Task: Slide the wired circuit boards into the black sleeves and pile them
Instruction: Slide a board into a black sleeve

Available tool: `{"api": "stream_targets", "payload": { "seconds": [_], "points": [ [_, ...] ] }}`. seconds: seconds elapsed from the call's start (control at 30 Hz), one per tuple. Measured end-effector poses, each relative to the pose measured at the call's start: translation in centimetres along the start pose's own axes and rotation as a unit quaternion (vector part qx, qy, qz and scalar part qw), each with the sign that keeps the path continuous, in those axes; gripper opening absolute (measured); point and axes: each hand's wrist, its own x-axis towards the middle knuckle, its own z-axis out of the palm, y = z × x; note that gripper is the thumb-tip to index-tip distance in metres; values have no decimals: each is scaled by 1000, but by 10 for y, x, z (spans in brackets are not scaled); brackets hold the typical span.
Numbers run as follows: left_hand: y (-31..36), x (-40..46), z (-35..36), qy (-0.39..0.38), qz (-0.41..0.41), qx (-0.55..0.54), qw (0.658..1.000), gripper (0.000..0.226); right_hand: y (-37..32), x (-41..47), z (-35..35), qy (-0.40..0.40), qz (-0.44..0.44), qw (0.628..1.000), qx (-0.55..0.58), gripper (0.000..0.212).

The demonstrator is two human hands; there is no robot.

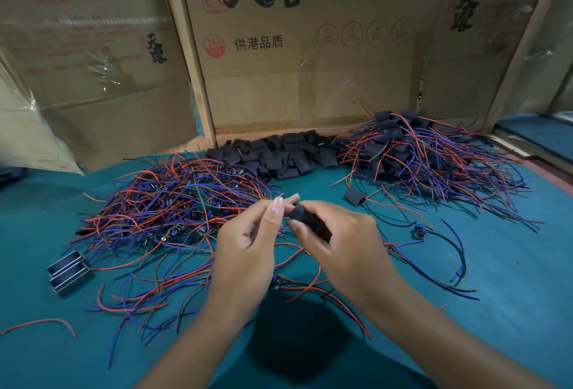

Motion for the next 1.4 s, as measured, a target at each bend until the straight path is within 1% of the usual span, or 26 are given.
{"api": "stream_targets", "payload": {
  "seconds": [0.13,0.3,0.47,0.6,0.8,0.9,0.97,1.0,1.03,1.1,1.2,1.3,1.4],
  "points": [
    [2,-1,1,-10,8,7,1000,29,-1,0,-1,6,-1,1000,8,14],
    [-2,0,2,-10,-15,-12,1000,31,-3,0,0,6,3,1000,13,14],
    [-4,-1,1,-12,-11,-6,1000,30,-5,-1,0,-6,3,1000,11,15],
    [-3,-1,1,-24,-5,21,999,30,-5,-1,3,-15,8,999,-45,17],
    [-7,-3,1,-31,2,50,998,38,-5,-3,3,-43,15,993,-108,26],
    [-9,-4,2,-28,6,64,998,39,-4,-2,2,-60,12,988,-142,21],
    [-9,-5,2,-23,23,83,996,34,-6,-1,1,-59,2,983,-174,17],
    [-8,-5,1,-15,41,98,994,29,-7,0,-1,-63,3,979,-193,18],
    [-8,-4,-1,-6,62,114,992,26,-7,1,-2,-75,9,973,-217,21],
    [-7,-1,-8,9,108,149,983,30,-4,5,-7,-89,28,963,-253,26],
    [-9,3,-20,18,165,228,959,41,4,17,-24,-75,67,966,-240,26],
    [-13,6,-28,30,178,285,941,47,19,44,-47,-41,75,964,-254,23],
    [-18,10,-29,34,196,358,912,46,52,89,-75,-15,42,936,-350,21]
  ]
}}
